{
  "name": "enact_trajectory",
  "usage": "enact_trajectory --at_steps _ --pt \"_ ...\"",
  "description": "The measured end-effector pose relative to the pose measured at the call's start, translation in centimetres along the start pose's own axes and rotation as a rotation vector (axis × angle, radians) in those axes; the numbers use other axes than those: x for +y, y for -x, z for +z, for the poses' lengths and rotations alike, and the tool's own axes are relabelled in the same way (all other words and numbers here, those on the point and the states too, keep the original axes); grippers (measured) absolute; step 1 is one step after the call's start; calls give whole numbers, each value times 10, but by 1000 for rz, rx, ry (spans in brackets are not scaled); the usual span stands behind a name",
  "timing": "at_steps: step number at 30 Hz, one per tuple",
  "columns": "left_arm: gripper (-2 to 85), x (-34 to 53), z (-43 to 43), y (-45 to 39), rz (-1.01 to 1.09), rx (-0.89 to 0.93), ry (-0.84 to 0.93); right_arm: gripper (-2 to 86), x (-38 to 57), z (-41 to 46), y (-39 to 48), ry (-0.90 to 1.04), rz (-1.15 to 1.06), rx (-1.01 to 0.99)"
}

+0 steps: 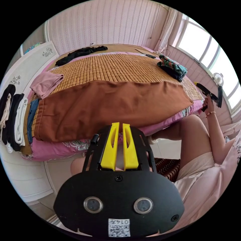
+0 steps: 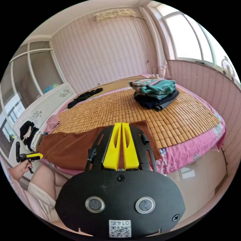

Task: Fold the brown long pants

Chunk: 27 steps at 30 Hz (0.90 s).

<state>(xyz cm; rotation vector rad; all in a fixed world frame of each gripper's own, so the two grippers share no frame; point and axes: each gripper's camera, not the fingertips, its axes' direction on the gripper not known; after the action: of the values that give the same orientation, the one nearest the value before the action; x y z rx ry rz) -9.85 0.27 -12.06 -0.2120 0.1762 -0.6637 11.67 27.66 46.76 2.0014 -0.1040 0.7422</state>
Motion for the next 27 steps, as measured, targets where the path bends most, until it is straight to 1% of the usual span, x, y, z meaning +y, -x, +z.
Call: enact_trajectory --at_steps 1,2,3,4,5,7,9,11,13,15,16,17,18,19,20,21,23,24,25,26,27 --pt "8 8 6 6 -29 -4 -2 3 -15 21 34 77 -60 -112" --pt "8 11 8 10 -40 -11 -5 4 -21 33 52 126 -87 -165" --pt "10 16 10 18 -56 -30 -23 5 -31 58 92 236 -170 -264" --pt "12 19 11 28 -66 -54 -48 8 -39 81 135 344 -279 -312" --pt "14 21 11 34 -70 -68 -60 11 -42 90 156 382 -336 -313" --pt "22 25 11 67 -106 -145 -102 38 -58 121 227 445 -503 -179" --pt "35 27 11 99 -152 -191 -142 71 -78 140 265 445 -570 -87" --pt "49 27 12 135 -204 -213 -185 89 -102 159 293 448 -606 -71" --pt "72 23 21 182 -273 -231 -197 96 -133 195 322 557 -646 -46" --pt "90 17 36 211 -316 -240 -174 91 -147 225 337 659 -661 -2" --pt "99 14 50 227 -336 -228 -145 64 -149 247 342 769 -663 24" --pt "104 14 60 235 -349 -223 -123 51 -150 258 344 828 -654 36" --pt "114 13 81 251 -378 -222 -55 23 -153 267 349 868 -645 31" --pt "108 15 105 262 -392 -214 33 6 -162 262 358 834 -663 45" --pt "106 17 115 266 -392 -202 59 3 -166 263 363 849 -674 48" --pt "95 22 117 265 -362 -219 -6 -2 -175 261 373 867 -691 50" --pt "77 24 122 263 -335 -246 0 -5 -192 252 388 827 -719 71" --pt "49 24 123 261 -307 -264 11 -5 -206 247 396 797 -708 71" --pt "5 24 122 259 -285 -312 15 -5 -217 244 401 734 -692 123" --pt "2 25 123 257 -261 -324 9 -5 -221 245 402 717 -687 163" --pt "-3 27 131 258 -236 -327 14 -5 -221 258 403 751 -688 242"
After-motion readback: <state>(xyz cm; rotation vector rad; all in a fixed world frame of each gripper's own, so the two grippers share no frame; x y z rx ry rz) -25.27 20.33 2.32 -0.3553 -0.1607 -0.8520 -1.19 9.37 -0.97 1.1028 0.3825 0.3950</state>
